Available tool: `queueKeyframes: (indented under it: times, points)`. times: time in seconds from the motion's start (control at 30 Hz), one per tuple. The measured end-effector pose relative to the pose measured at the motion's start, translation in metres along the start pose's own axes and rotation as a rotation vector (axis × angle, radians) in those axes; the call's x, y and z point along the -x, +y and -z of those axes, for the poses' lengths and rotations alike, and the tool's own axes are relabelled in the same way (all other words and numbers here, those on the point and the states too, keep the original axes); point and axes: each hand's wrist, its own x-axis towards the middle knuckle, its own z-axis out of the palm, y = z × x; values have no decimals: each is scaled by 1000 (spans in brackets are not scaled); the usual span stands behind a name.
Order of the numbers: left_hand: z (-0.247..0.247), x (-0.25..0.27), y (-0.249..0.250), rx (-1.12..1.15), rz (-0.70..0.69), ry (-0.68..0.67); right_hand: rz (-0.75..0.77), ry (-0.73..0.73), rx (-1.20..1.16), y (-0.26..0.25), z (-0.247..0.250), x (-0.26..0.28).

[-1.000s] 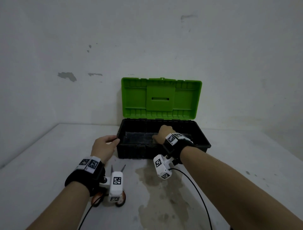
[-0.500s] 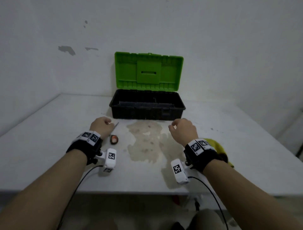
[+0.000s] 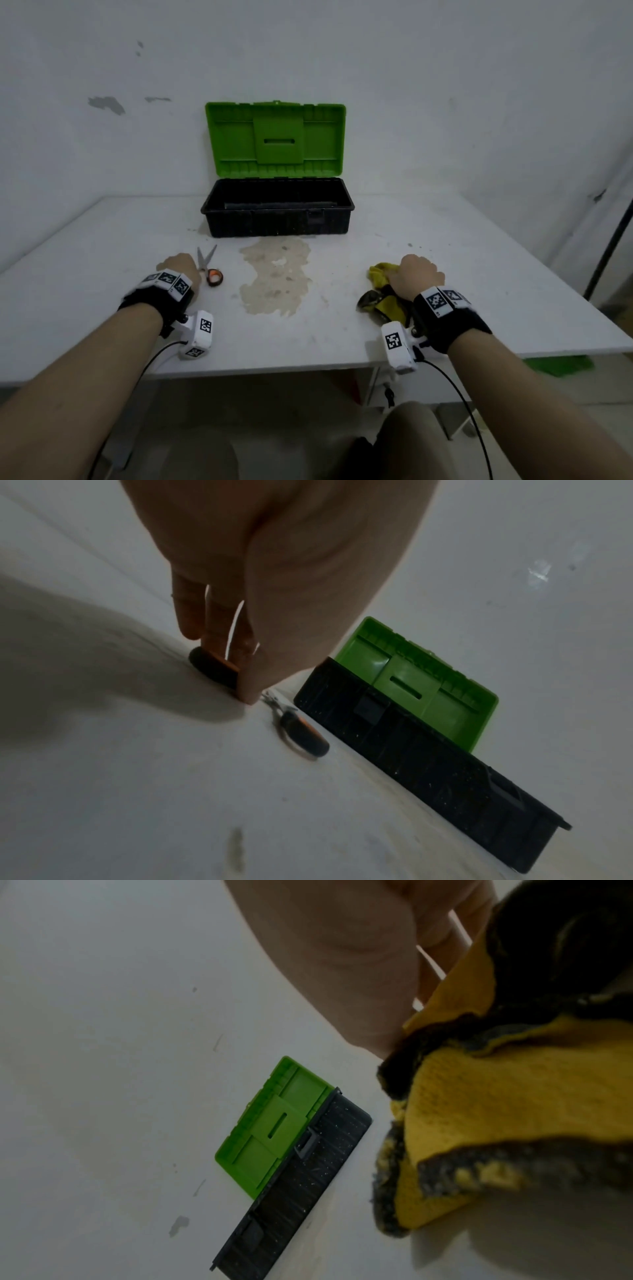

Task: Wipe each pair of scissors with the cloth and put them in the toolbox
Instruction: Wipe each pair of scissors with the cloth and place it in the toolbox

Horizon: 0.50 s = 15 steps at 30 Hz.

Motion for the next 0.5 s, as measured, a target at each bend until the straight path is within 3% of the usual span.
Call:
queueKeyframes:
  times: [0.1, 0.23, 0.4, 0.5]
  points:
    - [5, 6, 3, 48, -25, -34, 88, 46, -67, 3, 1, -1]
    - [16, 23, 12, 192, -55, -59, 253, 57, -399, -2, 11, 9]
    - [22, 50, 35, 694, -118, -162, 375, -36, -704, -22, 23, 26]
    - [16, 81, 63, 882, -174, -252, 422, -87, -917, -32, 31, 40]
